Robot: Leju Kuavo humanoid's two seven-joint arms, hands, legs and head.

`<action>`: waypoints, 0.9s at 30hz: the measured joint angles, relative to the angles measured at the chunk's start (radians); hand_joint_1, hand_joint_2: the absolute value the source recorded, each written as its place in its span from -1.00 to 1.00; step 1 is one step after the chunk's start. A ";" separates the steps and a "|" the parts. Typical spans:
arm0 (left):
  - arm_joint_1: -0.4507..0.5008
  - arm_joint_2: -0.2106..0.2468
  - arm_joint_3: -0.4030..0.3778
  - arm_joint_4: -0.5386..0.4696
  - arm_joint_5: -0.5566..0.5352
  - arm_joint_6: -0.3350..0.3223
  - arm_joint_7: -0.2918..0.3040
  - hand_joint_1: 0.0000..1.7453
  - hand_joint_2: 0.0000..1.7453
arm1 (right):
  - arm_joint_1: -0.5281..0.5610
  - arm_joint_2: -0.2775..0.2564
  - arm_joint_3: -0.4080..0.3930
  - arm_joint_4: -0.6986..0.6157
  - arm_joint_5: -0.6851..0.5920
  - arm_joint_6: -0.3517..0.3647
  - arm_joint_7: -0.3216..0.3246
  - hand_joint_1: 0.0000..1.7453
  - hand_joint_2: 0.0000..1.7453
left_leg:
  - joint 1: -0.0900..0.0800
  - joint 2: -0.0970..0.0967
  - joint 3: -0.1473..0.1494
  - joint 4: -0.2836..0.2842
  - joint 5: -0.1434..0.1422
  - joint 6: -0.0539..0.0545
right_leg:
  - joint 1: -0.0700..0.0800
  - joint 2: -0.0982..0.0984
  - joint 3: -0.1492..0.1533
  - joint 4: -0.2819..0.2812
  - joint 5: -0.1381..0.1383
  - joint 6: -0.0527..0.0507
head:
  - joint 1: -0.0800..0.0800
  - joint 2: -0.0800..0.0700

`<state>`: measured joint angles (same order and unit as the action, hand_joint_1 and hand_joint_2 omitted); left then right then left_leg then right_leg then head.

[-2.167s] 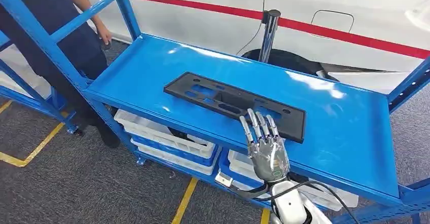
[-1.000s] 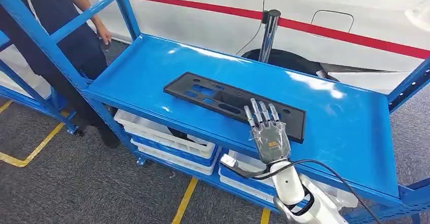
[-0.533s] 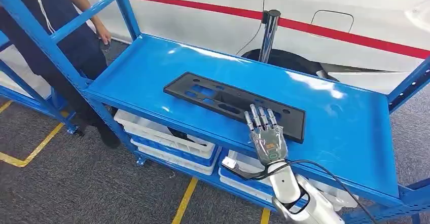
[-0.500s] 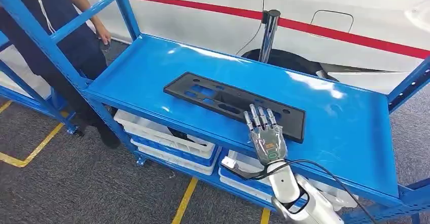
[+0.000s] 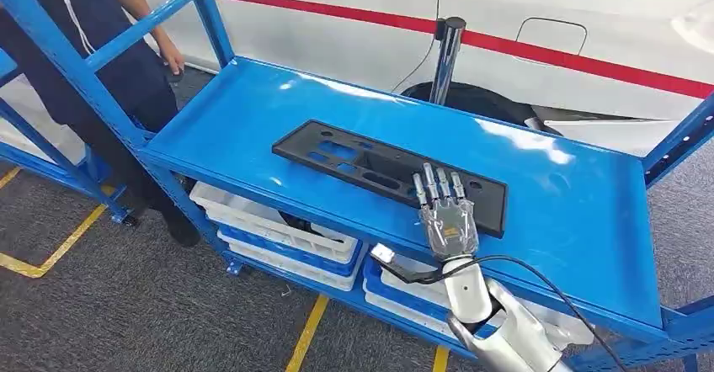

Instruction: Take the parts from the cabinet and place them on the table.

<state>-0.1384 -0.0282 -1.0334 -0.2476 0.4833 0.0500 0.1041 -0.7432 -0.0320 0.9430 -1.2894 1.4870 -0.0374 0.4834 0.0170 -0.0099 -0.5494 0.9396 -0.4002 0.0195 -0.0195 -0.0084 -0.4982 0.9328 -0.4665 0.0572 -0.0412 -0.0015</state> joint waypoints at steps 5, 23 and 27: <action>-0.002 0.000 -0.004 0.000 -0.008 -0.002 0.006 -1.00 -1.00 | -0.023 0.000 -0.005 0.032 0.009 0.009 0.015 -1.00 1.00 | 0.000 0.000 0.001 0.000 0.000 0.000 | 0.000 0.000 0.000 0.000 0.001 -0.001 | 0.000 0.000; -0.011 0.000 -0.005 0.000 -0.011 -0.003 0.012 -1.00 -1.00 | -0.038 0.012 -0.015 0.097 -0.056 0.011 -0.003 1.00 1.00 | 0.000 0.000 0.010 -0.001 0.001 -0.002 | 0.000 0.000 0.007 0.000 0.001 -0.005 | 0.000 0.000; -0.011 0.000 -0.005 0.000 -0.013 0.000 0.007 -1.00 -1.00 | -0.038 0.016 -0.015 0.097 -0.073 -0.011 -0.013 1.00 1.00 | 0.000 0.000 0.010 -0.001 0.001 -0.002 | 0.000 0.000 0.007 0.000 0.001 -0.005 | 0.000 0.000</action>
<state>-0.1494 -0.0282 -1.0384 -0.2476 0.4704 0.0496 0.1114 -0.7811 -0.0156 0.9278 -1.1925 1.4141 -0.0485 0.4703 0.0170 -0.0099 -0.5394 0.9391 -0.3987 0.0171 -0.0193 -0.0083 -0.4909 0.9325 -0.4652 0.0525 -0.0412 -0.0015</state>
